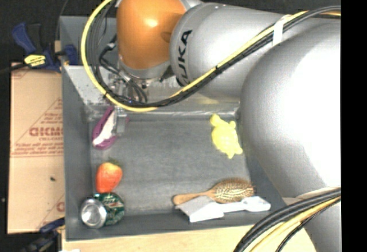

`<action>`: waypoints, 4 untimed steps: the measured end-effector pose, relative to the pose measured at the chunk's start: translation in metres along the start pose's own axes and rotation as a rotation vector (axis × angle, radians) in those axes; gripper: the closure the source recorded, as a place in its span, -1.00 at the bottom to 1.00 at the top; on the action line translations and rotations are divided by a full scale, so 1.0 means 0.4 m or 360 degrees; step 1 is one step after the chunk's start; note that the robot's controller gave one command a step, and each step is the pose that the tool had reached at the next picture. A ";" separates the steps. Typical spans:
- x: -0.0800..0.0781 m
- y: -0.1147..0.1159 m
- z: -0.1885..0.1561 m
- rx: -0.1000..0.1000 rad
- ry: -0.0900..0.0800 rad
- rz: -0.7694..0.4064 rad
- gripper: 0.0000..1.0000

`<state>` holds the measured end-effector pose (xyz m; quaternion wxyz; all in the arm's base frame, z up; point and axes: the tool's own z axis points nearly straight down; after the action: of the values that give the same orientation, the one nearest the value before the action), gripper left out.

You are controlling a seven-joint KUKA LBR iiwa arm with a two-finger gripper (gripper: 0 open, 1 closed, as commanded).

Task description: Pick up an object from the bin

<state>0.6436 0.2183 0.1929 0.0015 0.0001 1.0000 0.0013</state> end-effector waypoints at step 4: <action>-0.027 -0.014 0.304 -0.0001 -0.0014 -0.1096 -1.00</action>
Offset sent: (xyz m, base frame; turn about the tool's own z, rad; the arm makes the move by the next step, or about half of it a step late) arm 0.0092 0.0036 -0.0514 -0.2446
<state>0.6547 0.2129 0.0714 0.0063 -0.3374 0.9413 0.0012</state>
